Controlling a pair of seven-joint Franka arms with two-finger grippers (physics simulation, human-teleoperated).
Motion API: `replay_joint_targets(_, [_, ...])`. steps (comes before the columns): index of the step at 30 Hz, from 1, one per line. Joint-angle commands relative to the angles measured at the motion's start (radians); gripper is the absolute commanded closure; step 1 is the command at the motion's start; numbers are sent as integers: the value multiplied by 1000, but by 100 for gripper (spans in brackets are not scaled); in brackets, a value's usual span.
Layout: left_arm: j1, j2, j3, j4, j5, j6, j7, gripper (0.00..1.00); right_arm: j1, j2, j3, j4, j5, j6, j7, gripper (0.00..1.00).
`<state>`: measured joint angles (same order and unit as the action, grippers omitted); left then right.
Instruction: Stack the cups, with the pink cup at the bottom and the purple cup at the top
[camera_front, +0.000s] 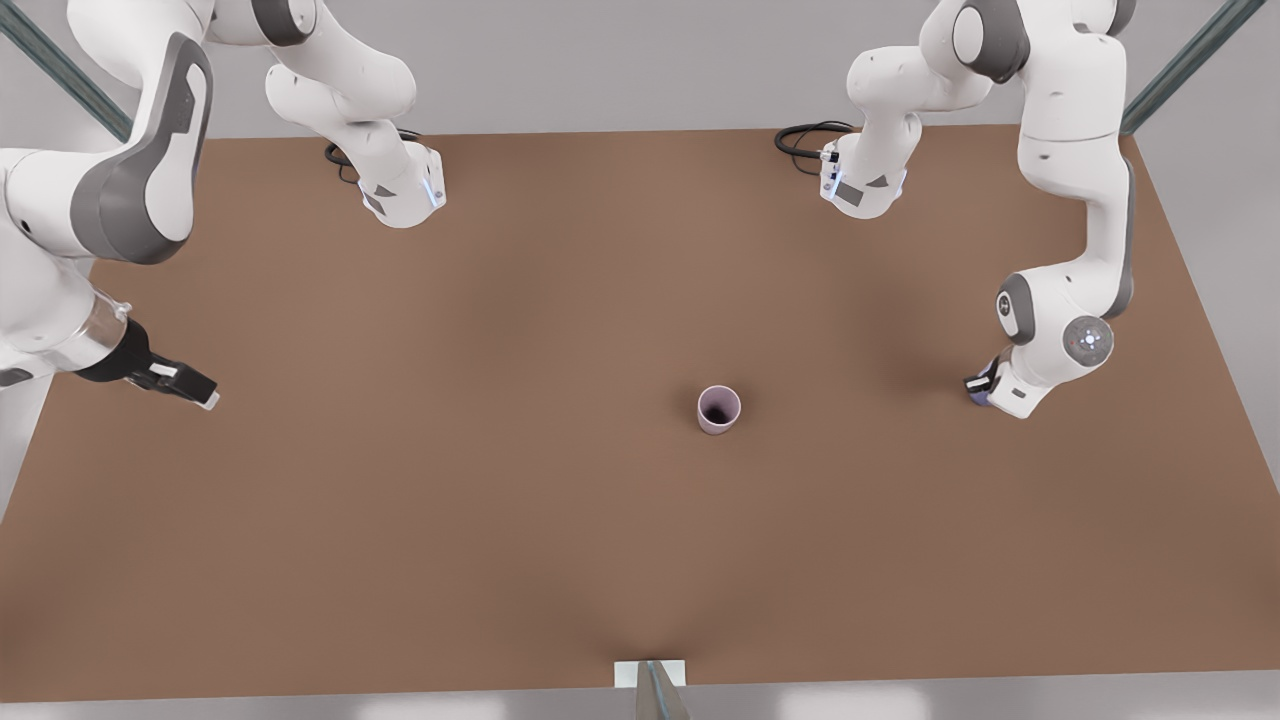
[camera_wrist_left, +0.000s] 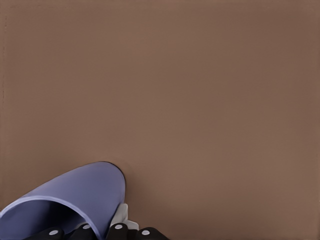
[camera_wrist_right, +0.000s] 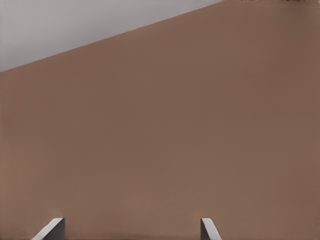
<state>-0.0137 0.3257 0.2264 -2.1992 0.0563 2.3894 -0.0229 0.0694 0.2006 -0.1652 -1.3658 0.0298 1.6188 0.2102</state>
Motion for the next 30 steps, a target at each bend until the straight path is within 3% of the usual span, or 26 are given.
replay_joint_targets(1, [-2,-13,-2,6,-4,-15,-9,79,0,-1,0,1,1,0,-192,0])
replay_joint_targets(5, [-18,-73,-84,102,-4,-137,-55,79,-2,-1,3,1,-1,0,-192,0])
replay_joint_targets(9, [-20,-77,-318,291,-6,-375,-310,79,-3,2,1,1,-2,1,-192,0])
replay_joint_targets(15, [-35,-60,-571,400,-35,-449,-710,79,-2,2,1,1,-2,1,-192,0])
replay_joint_targets(22, [-218,26,-588,526,-15,-403,-925,79,-2,3,1,1,-2,3,-192,0])
replay_joint_targets(30, [-282,84,-587,566,16,-305,-970,79,-2,5,3,1,-2,3,-192,0])
